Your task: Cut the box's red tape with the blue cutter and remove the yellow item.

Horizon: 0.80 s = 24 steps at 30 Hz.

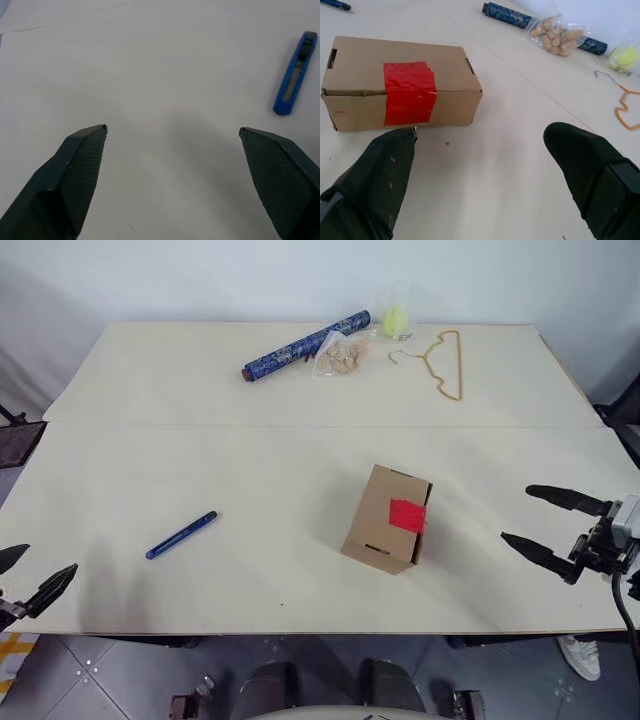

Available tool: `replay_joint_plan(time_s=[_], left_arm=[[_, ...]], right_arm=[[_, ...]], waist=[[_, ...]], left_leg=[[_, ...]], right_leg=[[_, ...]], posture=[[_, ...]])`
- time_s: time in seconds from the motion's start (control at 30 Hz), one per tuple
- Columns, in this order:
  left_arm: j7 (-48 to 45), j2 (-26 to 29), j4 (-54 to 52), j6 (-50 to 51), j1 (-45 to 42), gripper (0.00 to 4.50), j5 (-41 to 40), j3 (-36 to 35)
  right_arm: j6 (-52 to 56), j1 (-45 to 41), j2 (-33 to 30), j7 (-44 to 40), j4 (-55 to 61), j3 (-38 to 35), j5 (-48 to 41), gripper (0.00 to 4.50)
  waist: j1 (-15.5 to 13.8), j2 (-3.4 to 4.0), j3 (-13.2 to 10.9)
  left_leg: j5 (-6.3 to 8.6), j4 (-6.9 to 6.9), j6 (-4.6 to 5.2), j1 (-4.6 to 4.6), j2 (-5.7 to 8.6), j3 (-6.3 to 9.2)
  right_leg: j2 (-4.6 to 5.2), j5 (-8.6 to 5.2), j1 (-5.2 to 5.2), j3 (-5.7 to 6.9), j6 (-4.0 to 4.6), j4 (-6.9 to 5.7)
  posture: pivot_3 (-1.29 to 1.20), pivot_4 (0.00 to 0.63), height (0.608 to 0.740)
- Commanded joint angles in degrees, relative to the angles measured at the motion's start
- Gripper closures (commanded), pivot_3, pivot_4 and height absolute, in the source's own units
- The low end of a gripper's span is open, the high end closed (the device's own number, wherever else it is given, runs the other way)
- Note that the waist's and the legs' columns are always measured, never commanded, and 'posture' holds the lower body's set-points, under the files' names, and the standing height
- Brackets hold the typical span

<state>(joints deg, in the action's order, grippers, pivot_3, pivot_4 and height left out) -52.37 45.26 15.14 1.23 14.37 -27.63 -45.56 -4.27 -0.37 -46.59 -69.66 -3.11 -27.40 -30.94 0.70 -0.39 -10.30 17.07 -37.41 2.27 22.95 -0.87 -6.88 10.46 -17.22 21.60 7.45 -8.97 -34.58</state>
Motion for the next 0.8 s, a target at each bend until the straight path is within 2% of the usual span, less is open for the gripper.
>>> replay_joint_plan(time_s=[0.03,0.23,0.33,0.47,0.6,0.63,0.8], left_arm=[[-0.2,0.4,-0.4,0.4,0.0,0.0,-1.0,-0.7],[-2.5,2.1,-1.1,8.0,-2.5,0.0,-3.5,1.9],[-4.9,4.3,1.5,4.5,-4.4,0.0,0.2,4.5],[-8.7,9.2,11.2,-2.0,-7.6,0.0,4.0,7.0],[-13.5,12.2,20.5,-9.7,-9.6,0.0,5.8,8.7],[-14.6,11.8,18.9,-9.2,-10.9,0.0,4.7,9.4],[-13.3,6.3,-3.3,0.7,-16.1,0.0,-1.5,16.9]], right_arm=[[-0.1,-0.5,0.3,0.2,0.9,-0.1,-0.9,0.0],[15.4,-3.4,2.4,5.8,12.0,1.6,-12.4,0.0],[17.8,-4.6,3.8,6.9,18.9,4.2,-14.9,0.0],[20.3,-4.9,6.5,10.2,26.0,4.7,-19.6,0.0],[17.4,-2.5,6.7,7.7,28.2,3.7,-17.7,0.0],[16.0,-1.6,6.2,6.1,27.7,3.5,-16.2,0.0],[11.6,1.9,5.0,3.9,24.9,0.7,-12.1,0.0]], waist=[[0.0,0.01,0.0],[0.2,0.01,0.0],[0.1,0.01,0.0],[-0.3,0.0,0.0],[-0.4,-0.02,0.0],[-0.5,-0.05,0.0],[-2.0,-0.08,0.0]], left_leg=[[-0.02,0.0,0.03,0.0,0.0,0.0],[-0.04,-0.03,0.08,-0.02,-0.04,0.01],[0.05,-0.06,-0.12,-0.04,-0.04,0.02],[0.03,-0.02,-0.05,-0.02,-0.04,0.02],[0.16,-0.01,0.11,0.01,-0.02,-0.11],[0.19,-0.01,0.14,0.01,-0.01,-0.11],[0.35,-0.47,0.39,0.2,0.06,0.02]], right_leg=[[0.0,0.0,0.0,0.0,0.0,0.0],[-0.01,0.0,0.01,0.0,0.0,-0.1],[0.01,0.0,0.03,-0.02,0.01,-0.09],[-0.01,0.01,0.08,0.02,0.02,-0.17],[-0.02,0.01,0.15,0.09,0.02,-0.16],[-0.02,0.01,0.15,0.13,0.01,-0.17],[-0.01,0.12,0.01,0.17,-0.19,-0.19]], posture=[[0.0,0.15,0.74],[0.0,0.15,0.74],[0.0,0.15,0.74],[0.0,0.15,0.74],[0.0,0.15,0.74],[0.0,0.15,0.74],[0.0,0.15,0.74]])
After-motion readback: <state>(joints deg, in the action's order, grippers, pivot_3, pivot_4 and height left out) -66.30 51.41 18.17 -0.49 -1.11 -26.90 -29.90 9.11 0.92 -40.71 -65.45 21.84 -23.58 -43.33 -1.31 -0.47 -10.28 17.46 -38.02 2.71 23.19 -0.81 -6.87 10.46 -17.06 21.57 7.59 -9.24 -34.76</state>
